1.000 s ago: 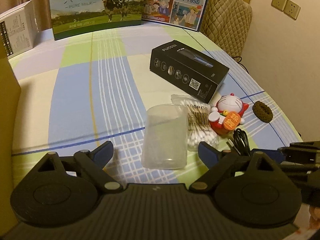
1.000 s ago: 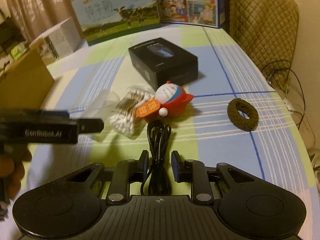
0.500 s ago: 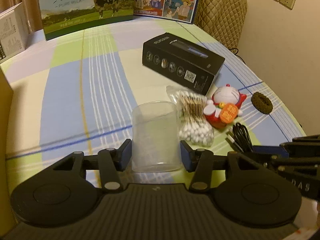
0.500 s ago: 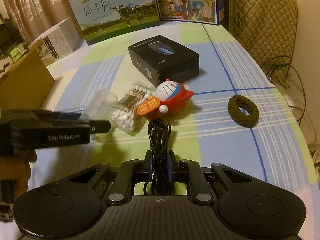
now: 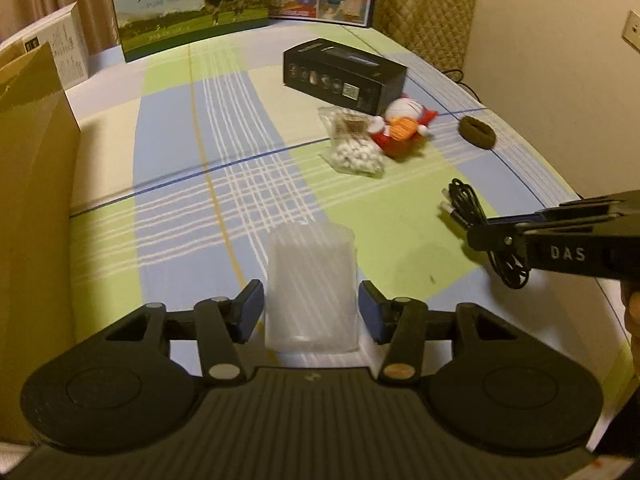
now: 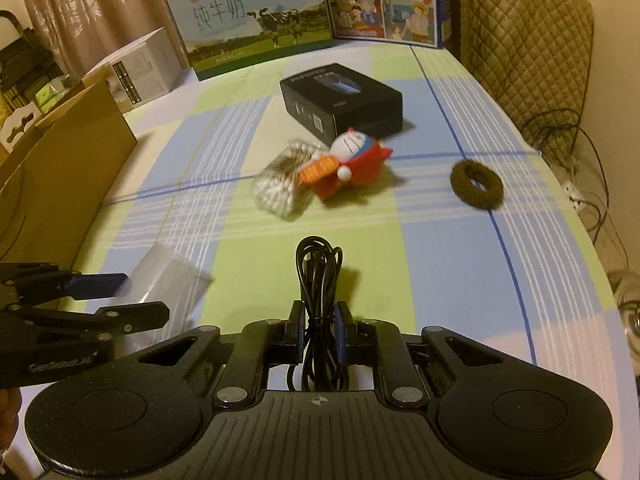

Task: Organize objects
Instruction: 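Lift and carry the cup and cable toward the cardboard box with both grippers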

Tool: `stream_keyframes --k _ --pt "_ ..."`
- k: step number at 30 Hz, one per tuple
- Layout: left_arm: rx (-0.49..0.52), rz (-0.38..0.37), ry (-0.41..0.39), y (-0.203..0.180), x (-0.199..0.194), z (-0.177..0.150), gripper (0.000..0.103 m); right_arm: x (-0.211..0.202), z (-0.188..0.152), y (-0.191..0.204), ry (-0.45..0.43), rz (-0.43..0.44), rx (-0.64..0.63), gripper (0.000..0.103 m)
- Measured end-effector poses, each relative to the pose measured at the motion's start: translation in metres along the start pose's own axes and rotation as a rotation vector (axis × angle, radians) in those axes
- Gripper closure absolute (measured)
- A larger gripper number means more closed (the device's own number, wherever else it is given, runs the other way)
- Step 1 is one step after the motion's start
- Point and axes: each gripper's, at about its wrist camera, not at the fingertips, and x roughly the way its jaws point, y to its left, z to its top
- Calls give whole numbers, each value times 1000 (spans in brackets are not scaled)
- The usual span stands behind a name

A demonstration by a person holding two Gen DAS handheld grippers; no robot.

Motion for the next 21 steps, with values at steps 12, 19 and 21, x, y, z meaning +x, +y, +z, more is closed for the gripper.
stream_keyframes --k 12,19,21 --pt "-52 -17 1 10 9 0 45 15 4 13 -24 -35 -76 74" --pt "-64 -38 10 11 16 3 46 17 5 17 -15 -91 -121 87" --pt "-62 -42 13 9 18 4 49 17 5 16 -12 -91 -111 88"
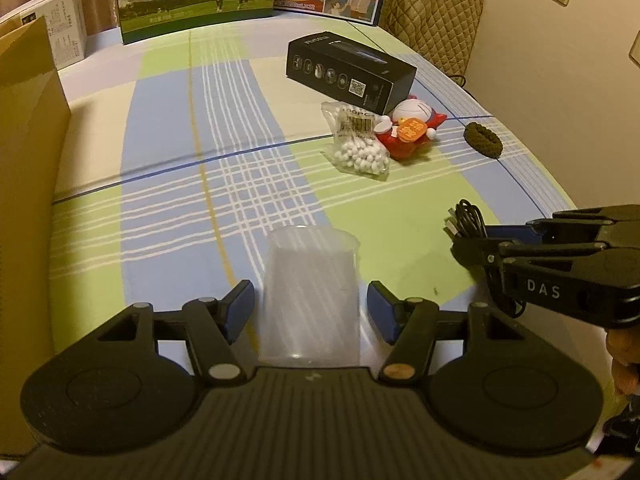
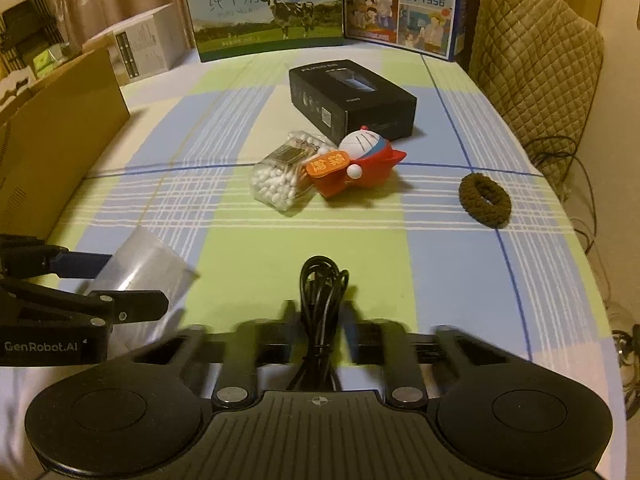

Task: Organize objects
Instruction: 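Lift and carry the cup and cable toward the cardboard box with both grippers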

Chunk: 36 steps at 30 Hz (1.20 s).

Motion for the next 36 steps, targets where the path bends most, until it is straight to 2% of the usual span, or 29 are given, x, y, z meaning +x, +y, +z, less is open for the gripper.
stream_keyframes --k 3,14,20,23,30,36 --pt "13 15 3 -2 2 0 56 0 1 0 2 1 6 88" --pt "16 15 -6 -4 -4 -3 57 -10 6 -4 -33 12 53 89" --pt "-9 30 -29 -1 -21 -2 57 -21 9 -7 -51 54 119 89" --pt "-39 29 -59 -2 -42 -2 57 -39 7 -3 -73 34 136 89" --pt "-75 38 -137 -16 -106 -7 57 -98 -4 16 -132 50 163 89" --pt "-97 52 -175 -23 -155 -22 57 -147 -6 38 -184 64 135 89"
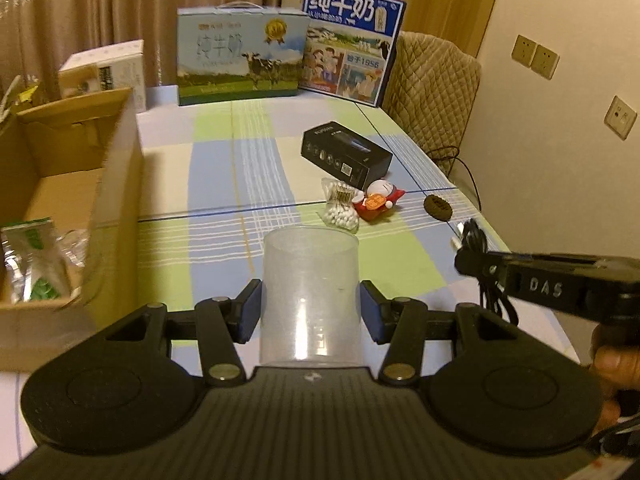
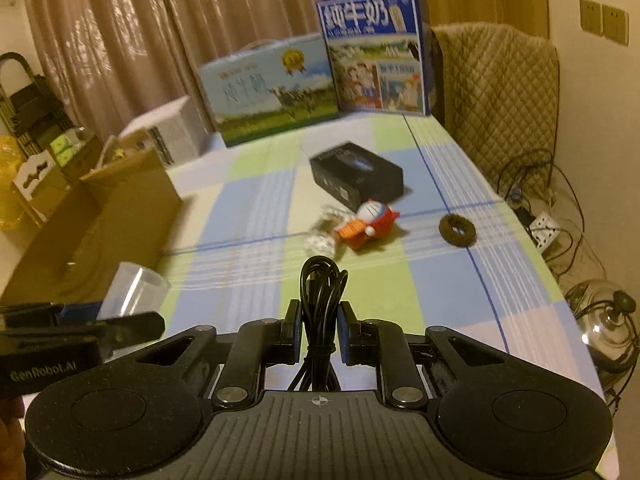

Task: Organize objects
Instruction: 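Lift and carry the cup and cable toward the cardboard box with both grippers, then lower the cup into the box and open the left gripper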

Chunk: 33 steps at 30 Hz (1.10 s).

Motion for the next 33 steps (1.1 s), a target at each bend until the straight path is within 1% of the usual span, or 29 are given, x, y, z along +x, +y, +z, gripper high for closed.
stream_keyframes --k 7,14,25,33 --pt "-11 41 -18 5 -44 -14 57 -33 -7 30 -23 44 -28 89" --pt "-30 62 -29 15 -69 -24 57 -43 -14 51 -16 71 -64 89" --pt "-60 98 -49 33 -92 -27 57 -44 -16 87 -13 128 -120 89" --pt "-81 116 -56 43 -101 -30 57 -42 -18 98 -8 145 -135 89"
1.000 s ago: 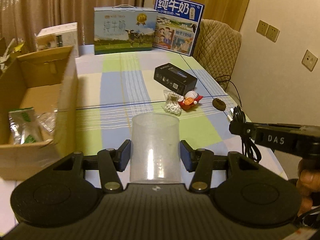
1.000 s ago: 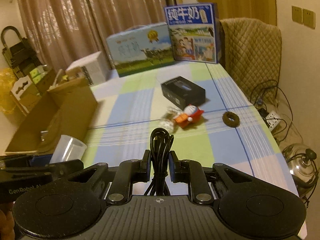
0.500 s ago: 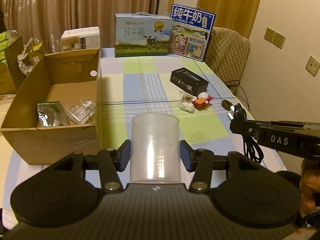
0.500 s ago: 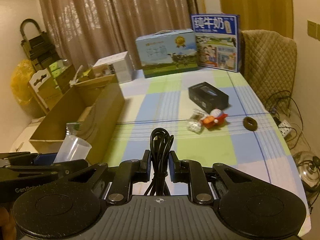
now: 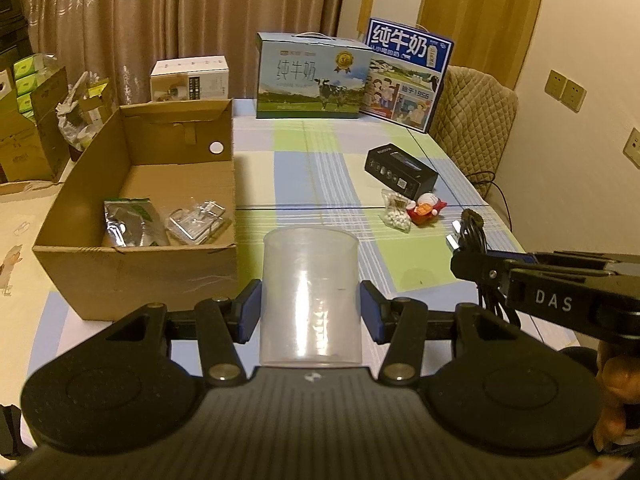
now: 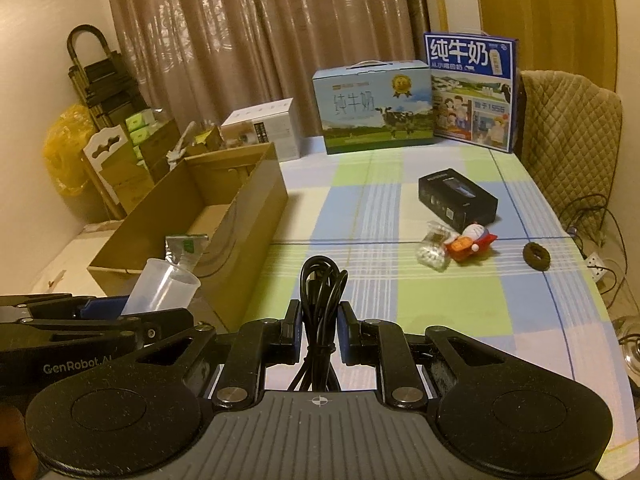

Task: Organize objects
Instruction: 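Lower the cup into the box and open the left gripper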

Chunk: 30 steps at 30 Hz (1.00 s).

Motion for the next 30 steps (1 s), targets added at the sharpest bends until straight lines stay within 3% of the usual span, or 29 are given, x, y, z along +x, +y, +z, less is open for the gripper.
stream_keyframes --k 17,30 --pt "-30 39 -9 26 -10 2 57 12 6 31 3 46 -41 89" --pt "-61 146 -40 87 -22 22 57 41 33 79 2 148 -102 89"
